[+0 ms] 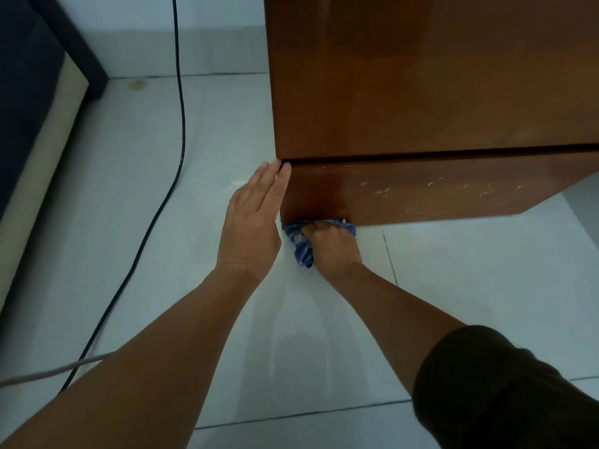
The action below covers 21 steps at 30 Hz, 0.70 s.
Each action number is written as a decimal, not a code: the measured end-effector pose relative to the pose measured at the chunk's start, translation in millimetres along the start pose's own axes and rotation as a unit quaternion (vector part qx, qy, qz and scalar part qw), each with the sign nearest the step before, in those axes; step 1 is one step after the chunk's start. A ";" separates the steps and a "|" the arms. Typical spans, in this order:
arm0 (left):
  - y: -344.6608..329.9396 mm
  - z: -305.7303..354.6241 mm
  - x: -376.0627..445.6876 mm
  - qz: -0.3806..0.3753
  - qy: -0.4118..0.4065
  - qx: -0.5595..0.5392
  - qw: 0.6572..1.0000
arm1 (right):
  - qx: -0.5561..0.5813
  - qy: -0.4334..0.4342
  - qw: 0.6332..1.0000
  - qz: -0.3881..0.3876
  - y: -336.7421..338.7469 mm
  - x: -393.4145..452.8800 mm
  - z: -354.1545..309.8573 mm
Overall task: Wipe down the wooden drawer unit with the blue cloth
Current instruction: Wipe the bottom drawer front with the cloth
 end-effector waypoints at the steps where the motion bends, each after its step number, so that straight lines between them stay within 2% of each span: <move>1: 0.6 0.0 0.3 -0.003 -0.002 0.003 1.000 | 0.030 0.014 0.999 0.028 6.9 -7.2 2.4; 3: 2.6 0.4 0.7 -0.005 -0.007 0.006 1.000 | 0.088 0.059 0.988 0.110 28.7 -29.1 12.4; 7: 8.8 4.2 1.4 -0.007 -0.040 -0.005 0.999 | 0.067 0.068 0.971 0.220 80.1 -78.0 22.6; 12: 17.3 9.1 3.5 0.013 -0.027 -0.043 0.999 | 0.074 0.139 0.933 0.323 106.9 -70.9 -2.4; 17: 11.6 -9.2 -2.3 0.002 -0.004 -0.042 0.999 | 0.004 0.123 0.946 0.300 69.1 -30.7 -11.7; 21: 3.5 -11.9 -4.6 -0.009 -0.030 -0.008 0.999 | -0.072 0.111 0.974 0.183 19.7 -11.5 -6.6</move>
Point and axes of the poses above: each hand's wrist, its own x-axis towards the middle knuckle, its own y-axis out of the back of the hand, z = x × y, the point moved 2 cm from there along x, towards the middle knuckle, and after that the axes turned 5 degrees about -z, right-handed, at the moved point
